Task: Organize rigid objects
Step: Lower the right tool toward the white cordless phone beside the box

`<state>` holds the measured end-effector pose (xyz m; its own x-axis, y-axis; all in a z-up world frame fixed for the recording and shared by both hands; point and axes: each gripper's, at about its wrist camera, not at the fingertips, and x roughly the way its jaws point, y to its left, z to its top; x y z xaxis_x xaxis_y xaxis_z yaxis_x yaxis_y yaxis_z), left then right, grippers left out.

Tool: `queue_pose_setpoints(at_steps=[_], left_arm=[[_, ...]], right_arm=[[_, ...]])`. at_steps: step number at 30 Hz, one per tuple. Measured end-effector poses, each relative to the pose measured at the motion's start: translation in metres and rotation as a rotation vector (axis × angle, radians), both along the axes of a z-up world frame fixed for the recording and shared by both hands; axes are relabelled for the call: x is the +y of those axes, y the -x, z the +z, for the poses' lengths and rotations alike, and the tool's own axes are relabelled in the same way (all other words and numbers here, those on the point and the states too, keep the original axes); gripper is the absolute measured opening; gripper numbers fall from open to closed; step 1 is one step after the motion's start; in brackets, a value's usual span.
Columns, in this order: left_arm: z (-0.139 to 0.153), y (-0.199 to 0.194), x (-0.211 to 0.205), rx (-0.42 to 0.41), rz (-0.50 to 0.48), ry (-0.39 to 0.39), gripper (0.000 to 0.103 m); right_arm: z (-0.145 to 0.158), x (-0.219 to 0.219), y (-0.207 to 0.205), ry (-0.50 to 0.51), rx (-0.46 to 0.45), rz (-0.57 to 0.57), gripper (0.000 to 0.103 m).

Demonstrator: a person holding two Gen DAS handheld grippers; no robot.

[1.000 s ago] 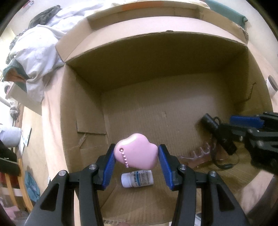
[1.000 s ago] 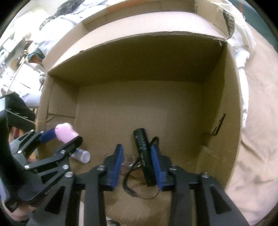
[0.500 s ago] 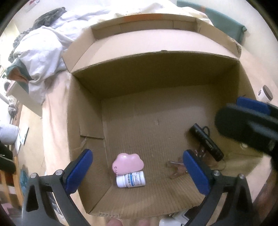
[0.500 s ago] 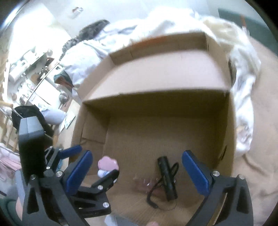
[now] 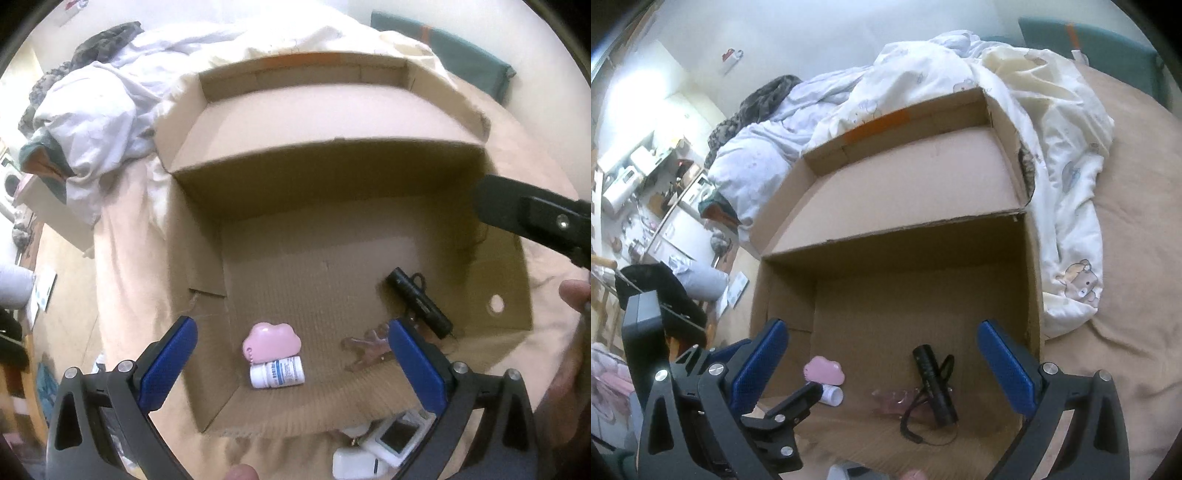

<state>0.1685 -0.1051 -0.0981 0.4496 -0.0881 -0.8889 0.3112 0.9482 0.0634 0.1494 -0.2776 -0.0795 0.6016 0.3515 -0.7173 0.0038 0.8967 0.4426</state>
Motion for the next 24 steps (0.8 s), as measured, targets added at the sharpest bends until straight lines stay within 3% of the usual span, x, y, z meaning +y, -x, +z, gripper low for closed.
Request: queue_pose_setpoints(at_steps=[14, 24], left_arm=[[0.063, 0.041, 0.052, -0.009, 0.075, 0.09, 0.103], [0.049, 0.08, 0.082, -0.013, 0.139, 0.119, 0.103]], right_arm=[[0.029, -0.001, 0.046, 0.063, -0.044, -0.006, 0.103], [0.004, -0.011, 0.092, 0.015, 0.062, -0.04, 0.103]])
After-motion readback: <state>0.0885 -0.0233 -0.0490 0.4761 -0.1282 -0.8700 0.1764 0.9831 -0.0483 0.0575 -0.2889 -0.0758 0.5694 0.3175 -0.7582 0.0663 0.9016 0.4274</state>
